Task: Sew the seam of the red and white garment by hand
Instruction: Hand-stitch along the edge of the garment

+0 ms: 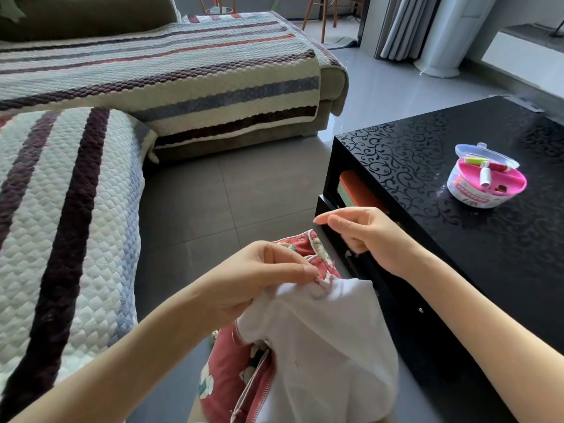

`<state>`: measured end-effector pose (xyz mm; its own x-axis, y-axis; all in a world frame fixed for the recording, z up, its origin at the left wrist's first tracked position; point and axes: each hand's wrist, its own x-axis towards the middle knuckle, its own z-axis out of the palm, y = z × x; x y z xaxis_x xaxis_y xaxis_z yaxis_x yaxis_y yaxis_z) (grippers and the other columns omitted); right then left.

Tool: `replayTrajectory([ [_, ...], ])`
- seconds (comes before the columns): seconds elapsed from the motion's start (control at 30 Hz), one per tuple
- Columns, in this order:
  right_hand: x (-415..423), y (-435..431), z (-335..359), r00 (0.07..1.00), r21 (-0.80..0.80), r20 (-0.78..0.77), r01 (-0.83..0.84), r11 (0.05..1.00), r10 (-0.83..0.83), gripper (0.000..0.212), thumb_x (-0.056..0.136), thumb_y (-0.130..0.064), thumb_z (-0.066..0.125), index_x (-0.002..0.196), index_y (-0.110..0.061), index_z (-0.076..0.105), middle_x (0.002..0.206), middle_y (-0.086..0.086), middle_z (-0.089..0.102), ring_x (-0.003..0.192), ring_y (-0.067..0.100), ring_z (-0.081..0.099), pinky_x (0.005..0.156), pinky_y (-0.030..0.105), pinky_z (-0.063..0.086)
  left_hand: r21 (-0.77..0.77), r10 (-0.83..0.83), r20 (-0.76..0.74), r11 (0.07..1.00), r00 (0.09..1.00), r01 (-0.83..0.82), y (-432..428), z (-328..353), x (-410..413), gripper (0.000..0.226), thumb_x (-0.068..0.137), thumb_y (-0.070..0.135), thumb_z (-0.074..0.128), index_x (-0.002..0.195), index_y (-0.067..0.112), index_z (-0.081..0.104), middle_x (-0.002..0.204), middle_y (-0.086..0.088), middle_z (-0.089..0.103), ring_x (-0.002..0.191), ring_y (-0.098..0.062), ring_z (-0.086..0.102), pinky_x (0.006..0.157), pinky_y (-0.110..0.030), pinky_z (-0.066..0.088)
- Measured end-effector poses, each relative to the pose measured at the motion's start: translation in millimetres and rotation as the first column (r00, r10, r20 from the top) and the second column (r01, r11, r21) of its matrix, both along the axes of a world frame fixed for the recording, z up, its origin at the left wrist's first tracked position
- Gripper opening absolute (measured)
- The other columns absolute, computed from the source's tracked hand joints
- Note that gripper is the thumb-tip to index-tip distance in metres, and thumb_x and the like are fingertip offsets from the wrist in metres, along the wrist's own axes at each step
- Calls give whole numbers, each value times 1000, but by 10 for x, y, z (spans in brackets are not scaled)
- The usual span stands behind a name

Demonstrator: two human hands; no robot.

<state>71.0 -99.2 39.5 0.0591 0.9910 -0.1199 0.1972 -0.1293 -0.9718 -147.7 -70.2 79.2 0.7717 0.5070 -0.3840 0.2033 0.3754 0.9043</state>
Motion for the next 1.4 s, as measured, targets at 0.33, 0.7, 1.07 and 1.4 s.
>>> replayTrajectory([
  [0.33, -179, -167, 334, 896, -65, -13, -443, 894, 443, 25, 86, -33, 61, 64, -26, 70, 55, -11, 49, 52, 6, 35, 49, 18, 26, -10, -55, 31, 998, 998, 55, -25, 73, 28, 9, 78, 10, 71, 71, 7, 76, 70, -4, 71, 64, -9, 65, 59, -16, 49],
  [0.7, -88, 43, 175, 976, -20, 172, -132, 991, 133, 15, 87, -8, 68, 72, -11, 68, 60, -9, 62, 57, 0, 53, 58, 13, 41, 34, -48, 1, 998, 999, 48, -6, 12, 4, 11, 73, 14, 69, 74, 5, 76, 82, -10, 72, 74, -12, 65, 67, -18, 50],
  [1.07, 33, 169, -179, 793, 149, 588, 89, 985, -160, 7, 86, -26, 69, 85, -19, 69, 49, -18, 50, 52, 1, 47, 61, 23, 37, -44, -16, -3, 999, 1000, 16, -13, -7, -5, 9, 71, 13, 70, 71, 7, 76, 69, -8, 70, 61, -12, 65, 59, -17, 50],
  [1.4, -409, -530, 218, 979, 43, 27, -206, 978, 205, 30, 71, -44, 72, 76, -15, 72, 63, -1, 56, 63, 16, 45, 59, 32, 34, -75, 6, -14, 997, 1000, -7, -10, -37, -89, 23, 73, 22, 71, 82, 0, 74, 73, -12, 69, 63, -18, 64, 58, -22, 51],
])
